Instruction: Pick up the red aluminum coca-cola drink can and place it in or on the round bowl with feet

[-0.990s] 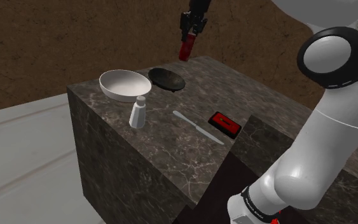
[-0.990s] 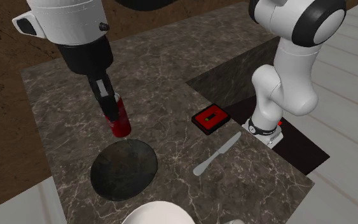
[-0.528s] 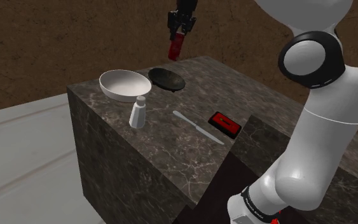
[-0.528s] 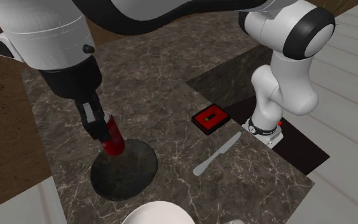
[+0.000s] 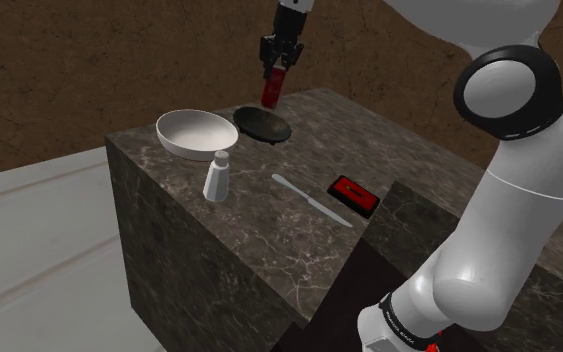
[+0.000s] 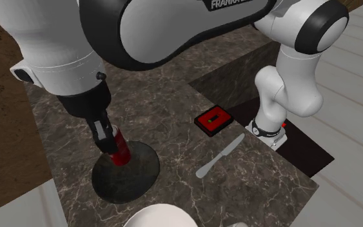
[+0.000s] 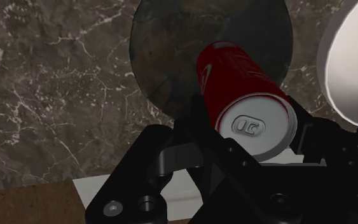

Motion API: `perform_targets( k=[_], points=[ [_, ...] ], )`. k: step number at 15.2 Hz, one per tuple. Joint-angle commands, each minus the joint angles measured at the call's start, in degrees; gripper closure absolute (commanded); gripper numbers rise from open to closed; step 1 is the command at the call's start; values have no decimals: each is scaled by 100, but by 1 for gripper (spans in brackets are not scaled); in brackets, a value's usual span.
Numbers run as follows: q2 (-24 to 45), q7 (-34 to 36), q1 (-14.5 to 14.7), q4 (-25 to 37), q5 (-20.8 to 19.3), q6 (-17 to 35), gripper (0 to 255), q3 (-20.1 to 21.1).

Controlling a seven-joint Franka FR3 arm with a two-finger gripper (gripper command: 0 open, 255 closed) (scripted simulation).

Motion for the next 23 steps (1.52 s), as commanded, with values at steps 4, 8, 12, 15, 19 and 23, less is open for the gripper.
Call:
perform_targets(
  k=[4,8,12,15,19,23],
  points=[
    [-107,4,11,-562,-8,460,255,3],
    [-165,4,16,-967,-11,807,255,4],
    [-165,4,16,-967,-11,807,255,4],
    [-165,4,16,-967,-11,807,255,4],
    [-165,3,16,-966,-11,807,0,4],
    [-134,3,13,-730,-9,602,0,3]
  ],
)
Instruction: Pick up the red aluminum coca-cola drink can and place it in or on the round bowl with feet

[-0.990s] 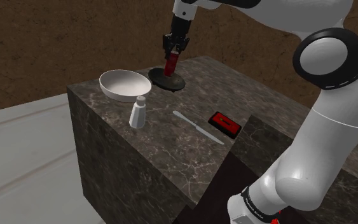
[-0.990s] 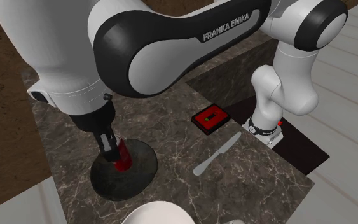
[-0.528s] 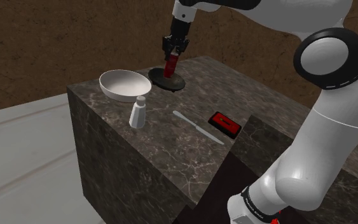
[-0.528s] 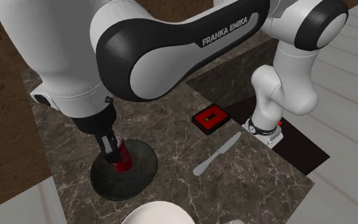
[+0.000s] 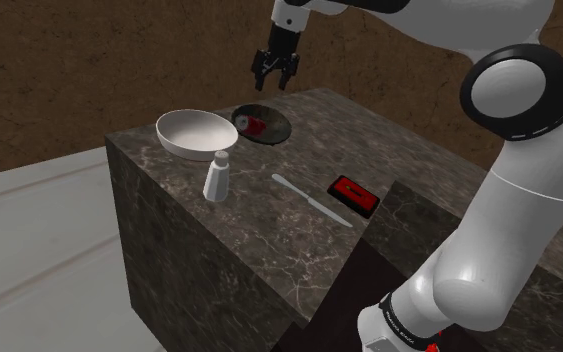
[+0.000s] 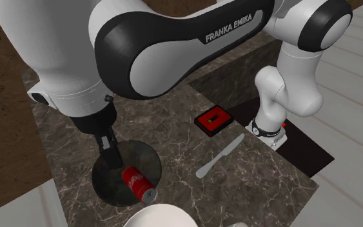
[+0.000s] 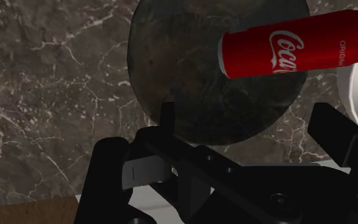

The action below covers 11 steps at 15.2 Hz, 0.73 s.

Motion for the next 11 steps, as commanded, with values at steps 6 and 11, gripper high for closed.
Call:
perform_targets(
  k=[6,11],
  points=[
    [148,-8,-18,846,11,-701,0,-5],
    [148,-8,-18,846,11,-701,0,-5]
  ],
)
